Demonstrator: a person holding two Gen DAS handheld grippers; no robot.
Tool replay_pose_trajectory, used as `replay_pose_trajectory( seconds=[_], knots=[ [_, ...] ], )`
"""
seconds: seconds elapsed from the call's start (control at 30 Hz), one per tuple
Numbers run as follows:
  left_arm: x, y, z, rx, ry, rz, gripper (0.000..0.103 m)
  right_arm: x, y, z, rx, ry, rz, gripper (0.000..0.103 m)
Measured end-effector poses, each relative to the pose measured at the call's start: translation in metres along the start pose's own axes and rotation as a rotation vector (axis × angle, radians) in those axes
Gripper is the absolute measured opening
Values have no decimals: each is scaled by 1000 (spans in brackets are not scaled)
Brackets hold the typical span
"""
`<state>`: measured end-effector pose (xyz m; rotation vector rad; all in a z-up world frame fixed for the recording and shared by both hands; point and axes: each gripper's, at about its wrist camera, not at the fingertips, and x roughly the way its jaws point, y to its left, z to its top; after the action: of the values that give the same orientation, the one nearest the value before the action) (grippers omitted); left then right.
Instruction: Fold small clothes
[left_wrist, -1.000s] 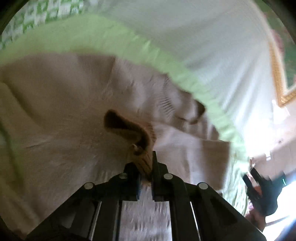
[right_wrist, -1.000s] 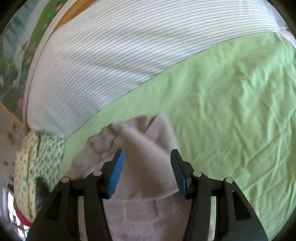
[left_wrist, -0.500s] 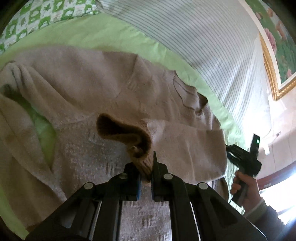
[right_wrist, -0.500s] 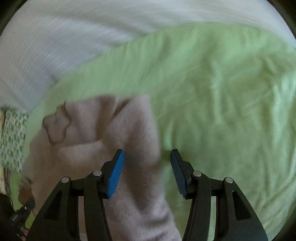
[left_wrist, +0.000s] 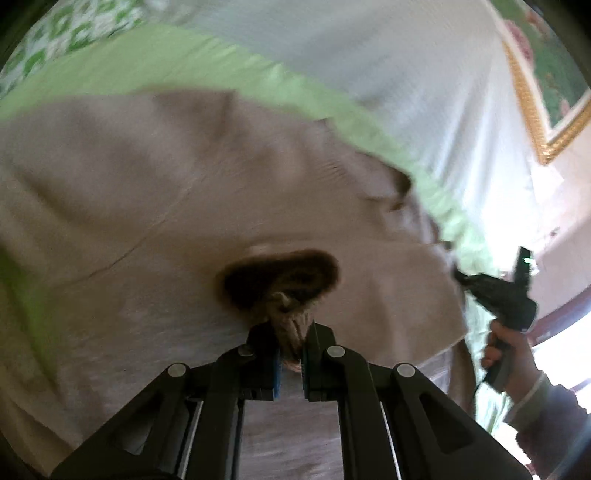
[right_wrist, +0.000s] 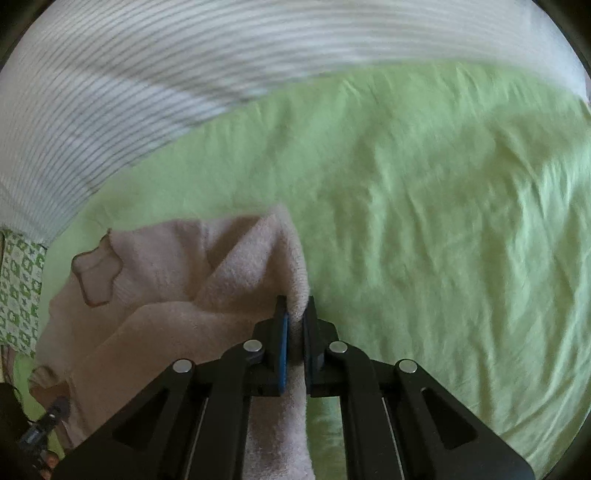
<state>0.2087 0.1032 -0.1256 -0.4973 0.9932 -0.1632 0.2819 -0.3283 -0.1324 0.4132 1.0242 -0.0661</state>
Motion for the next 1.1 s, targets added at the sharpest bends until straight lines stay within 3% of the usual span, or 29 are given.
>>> replay_pose_trajectory(
  seconds=[0.1, 0.13, 0.23, 0.37, 0.47, 0.53, 0.57, 0.63, 0.7, 0.8, 1.0, 1.1],
  knots=[
    [-5, 22, -9, -27, 23, 15, 11, -6, 3, -1, -8, -3, -7, 10],
    [-8, 24, -11, -29, 25, 15, 12, -9, 3, -1, -10, -4, -16, 15],
    [-16, 22, -17, -17, 21, 40, 16, -25, 8, -4, -14, -20, -55, 17],
    [-33, 22, -25, -37, 8, 60, 23, -50, 37, -28, -76, -41, 84, 18],
    [-46, 27, -32, -48, 5, 88, 26, -45, 63, -51, -137, 28, 175, 23],
    [-56, 32, -35, -63, 2, 97, 27, -27, 75, -62, -158, 76, 159, 26],
    [-63, 34, -35, -75, -7, 102, 28, -19, 75, -68, -167, 103, 111, 26],
    [-82, 41, -37, -95, -34, 119, 43, -8, 65, -72, -126, 136, 18, 26],
    [-102, 49, -40, -126, -72, 144, 53, -16, 57, -73, -62, 124, 67, 26],
    [-130, 69, -49, -195, -99, 205, 71, -38, 64, -75, -97, 92, 107, 26],
    [-156, 119, -73, -356, -69, 307, 72, -74, 73, -89, -114, 56, 196, 28],
    [-145, 131, -79, -410, -21, 271, 72, -79, 86, -98, -124, 68, 226, 28]
  ],
)
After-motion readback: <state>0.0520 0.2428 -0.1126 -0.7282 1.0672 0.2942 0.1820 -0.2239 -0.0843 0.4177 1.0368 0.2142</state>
